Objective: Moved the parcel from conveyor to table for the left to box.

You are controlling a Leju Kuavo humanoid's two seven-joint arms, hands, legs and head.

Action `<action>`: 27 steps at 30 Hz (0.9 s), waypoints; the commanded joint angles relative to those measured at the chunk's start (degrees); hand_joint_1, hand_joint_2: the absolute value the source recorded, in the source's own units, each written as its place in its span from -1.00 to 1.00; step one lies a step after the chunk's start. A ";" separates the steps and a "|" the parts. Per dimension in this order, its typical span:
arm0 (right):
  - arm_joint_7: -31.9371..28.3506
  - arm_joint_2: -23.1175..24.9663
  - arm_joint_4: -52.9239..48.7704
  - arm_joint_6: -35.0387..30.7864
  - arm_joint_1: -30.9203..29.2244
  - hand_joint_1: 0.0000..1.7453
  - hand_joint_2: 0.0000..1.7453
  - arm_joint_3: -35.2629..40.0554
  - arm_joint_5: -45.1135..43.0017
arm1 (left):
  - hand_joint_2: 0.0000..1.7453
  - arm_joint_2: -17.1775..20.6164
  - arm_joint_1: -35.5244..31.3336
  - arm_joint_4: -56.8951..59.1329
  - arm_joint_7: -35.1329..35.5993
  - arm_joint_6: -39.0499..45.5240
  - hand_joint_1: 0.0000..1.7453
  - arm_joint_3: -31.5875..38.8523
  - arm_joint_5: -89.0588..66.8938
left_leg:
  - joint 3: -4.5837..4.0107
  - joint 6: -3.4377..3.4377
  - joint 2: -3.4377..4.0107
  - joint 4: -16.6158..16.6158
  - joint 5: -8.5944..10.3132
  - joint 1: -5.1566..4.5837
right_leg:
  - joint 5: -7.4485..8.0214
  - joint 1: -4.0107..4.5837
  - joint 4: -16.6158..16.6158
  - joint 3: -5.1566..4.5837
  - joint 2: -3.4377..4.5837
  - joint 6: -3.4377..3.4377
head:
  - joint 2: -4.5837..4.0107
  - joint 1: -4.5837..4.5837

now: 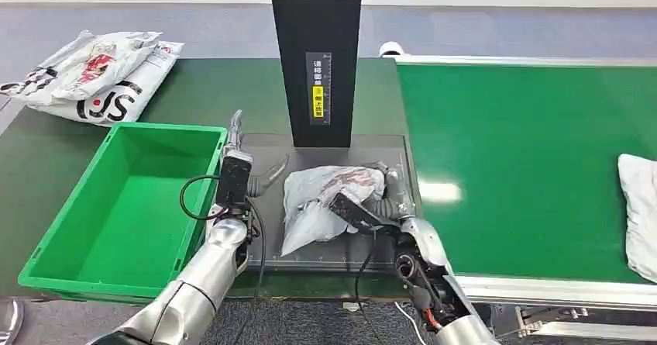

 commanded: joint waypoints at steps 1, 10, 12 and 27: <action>-0.95 -3.19 11.81 3.71 -2.86 1.00 1.00 12.54 0.17 | 1.00 0.16 -2.21 1.90 0.22 -0.91 -1.00 2.42 0.44 | 0.16 0.03 0.10 -0.08 0.00 0.01 | 0.03 0.03 -0.13 0.18 0.01 -0.01 | 0.00 0.00; -9.39 -0.92 15.78 -7.04 -6.13 -1.00 1.00 13.14 -3.55 | 1.00 -0.27 -3.61 3.03 0.29 -4.43 -1.00 0.27 0.11 | 0.09 0.00 0.25 0.01 0.02 0.02 | 0.09 0.04 -0.04 0.03 0.12 -0.05 | 0.00 0.00; -9.26 -1.26 15.00 -6.22 -6.43 -1.00 1.00 13.25 -3.78 | 1.00 -0.24 -3.06 2.30 0.48 -4.38 -1.00 0.11 0.01 | 0.12 -0.03 0.31 -0.01 0.05 0.01 | 0.11 0.04 -0.04 0.02 0.12 -0.10 | -0.02 0.00; -8.86 -1.89 13.42 -5.59 -5.79 -1.00 1.00 13.52 -3.97 | 1.00 -0.07 -2.62 1.55 0.79 -4.51 -1.00 0.03 -0.07 | 0.13 -0.04 0.34 -0.04 0.07 -0.01 | 0.12 0.01 -0.04 0.04 0.12 -0.11 | 0.00 0.00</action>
